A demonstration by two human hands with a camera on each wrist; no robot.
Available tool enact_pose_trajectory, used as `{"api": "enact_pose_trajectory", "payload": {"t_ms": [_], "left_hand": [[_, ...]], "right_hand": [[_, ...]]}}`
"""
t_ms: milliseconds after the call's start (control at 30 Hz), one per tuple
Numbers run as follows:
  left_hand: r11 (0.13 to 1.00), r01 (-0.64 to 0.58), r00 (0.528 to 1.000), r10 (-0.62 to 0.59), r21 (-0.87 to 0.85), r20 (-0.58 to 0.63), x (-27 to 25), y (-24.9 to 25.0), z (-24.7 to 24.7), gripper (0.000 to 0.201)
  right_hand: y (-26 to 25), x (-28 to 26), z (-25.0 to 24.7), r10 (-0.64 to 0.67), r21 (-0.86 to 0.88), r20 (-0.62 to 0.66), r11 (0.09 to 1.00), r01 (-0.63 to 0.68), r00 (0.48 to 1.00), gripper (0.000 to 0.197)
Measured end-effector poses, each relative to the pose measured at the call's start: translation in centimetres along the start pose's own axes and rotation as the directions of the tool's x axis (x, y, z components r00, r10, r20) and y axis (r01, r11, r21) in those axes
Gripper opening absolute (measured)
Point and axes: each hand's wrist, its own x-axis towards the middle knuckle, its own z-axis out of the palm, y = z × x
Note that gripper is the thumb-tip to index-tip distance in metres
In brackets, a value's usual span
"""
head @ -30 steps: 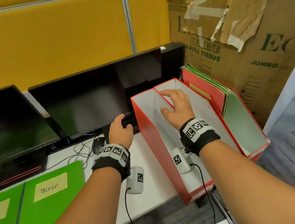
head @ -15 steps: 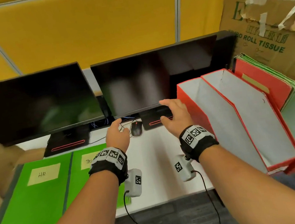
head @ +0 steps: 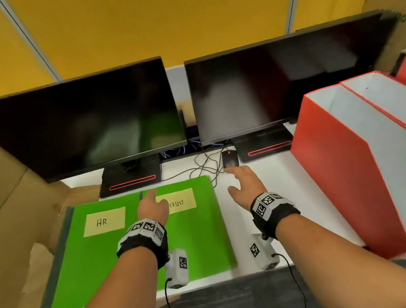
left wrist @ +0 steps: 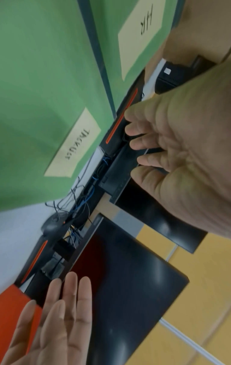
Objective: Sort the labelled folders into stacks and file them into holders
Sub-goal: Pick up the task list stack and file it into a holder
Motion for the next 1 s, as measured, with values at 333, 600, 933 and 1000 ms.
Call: {"api": "enact_pose_trajectory", "payload": {"t_ms": [333,600,933,1000], "left_hand": [[0.968,0.166,0.973,-0.192,0.188,0.127,3.5,-6.6,-0.7,0.044],[0.911,0.279,0.91,-0.352,0.304,0.22,3.8,-8.8,0.5,0.033],[0.883,0.358,0.861,-0.438,0.303,0.26,4.4,-8.7,1.2,0.031],[0.871,0.373,0.86,-0.454,0.319,0.232,4.7,-9.1,1.6,0.031]], "right_hand": [[0.7,0.2,7.7,0.246,-0.063,0.179,0.969,-0.239,0.952,0.051],[1.8,1.3,9.8,0.367,-0.298,0.294,0.912,-0.28,0.882,0.044],[3.2,1.7,9.4,0.343,-0.311,0.317,0.918,-0.244,0.884,0.026],[3.3,1.6,9.3,0.34,-0.286,0.312,0.924,-0.254,0.887,0.026]]}}
